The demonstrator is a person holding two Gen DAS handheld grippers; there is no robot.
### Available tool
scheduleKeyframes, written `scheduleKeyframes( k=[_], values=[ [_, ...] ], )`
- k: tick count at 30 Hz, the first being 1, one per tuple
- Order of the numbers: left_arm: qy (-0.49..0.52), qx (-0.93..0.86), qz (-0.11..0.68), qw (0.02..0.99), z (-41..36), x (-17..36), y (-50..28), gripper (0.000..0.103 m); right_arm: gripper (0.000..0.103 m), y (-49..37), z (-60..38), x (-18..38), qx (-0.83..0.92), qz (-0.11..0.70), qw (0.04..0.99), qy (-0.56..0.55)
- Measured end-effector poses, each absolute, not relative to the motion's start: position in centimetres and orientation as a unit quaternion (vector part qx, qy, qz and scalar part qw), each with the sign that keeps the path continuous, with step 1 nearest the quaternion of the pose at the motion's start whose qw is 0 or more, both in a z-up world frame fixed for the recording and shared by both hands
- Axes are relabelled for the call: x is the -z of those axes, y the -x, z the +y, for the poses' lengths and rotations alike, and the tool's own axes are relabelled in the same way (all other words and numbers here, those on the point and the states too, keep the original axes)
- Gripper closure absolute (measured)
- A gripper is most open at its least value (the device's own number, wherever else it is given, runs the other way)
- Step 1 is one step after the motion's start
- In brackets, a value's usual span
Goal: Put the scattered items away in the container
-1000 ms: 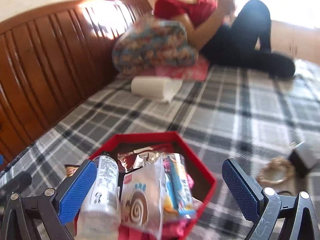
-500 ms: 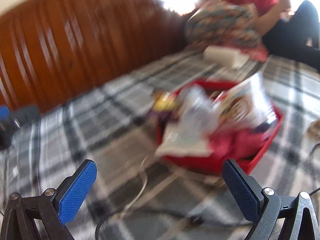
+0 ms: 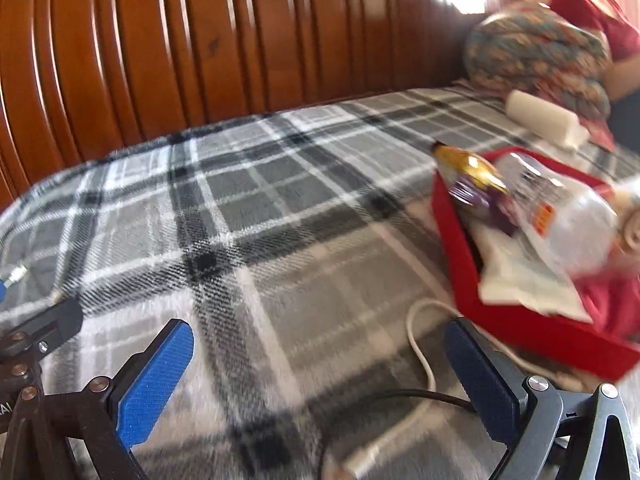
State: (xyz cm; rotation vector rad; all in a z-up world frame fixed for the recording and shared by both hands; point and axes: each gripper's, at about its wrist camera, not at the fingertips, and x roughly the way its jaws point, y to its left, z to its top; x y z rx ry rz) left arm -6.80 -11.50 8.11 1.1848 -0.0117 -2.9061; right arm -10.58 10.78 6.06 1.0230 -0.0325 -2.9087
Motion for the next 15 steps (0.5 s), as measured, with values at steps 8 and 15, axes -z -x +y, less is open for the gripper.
scheduleKeyframes(
  k=[8,15],
  values=[
    [-0.413,0.91,-0.031,0.022,-10.8,-4.3,10.2,0.0,0.0,14.0,9.6,-1.8,0.912,0.003,0.012,-0.411],
    [-0.423,0.906,-0.026,0.019,-11.0,-2.9,10.4,0.0,0.0,14.2,9.9,-0.9,0.905,0.001,0.011,-0.425]
  ],
)
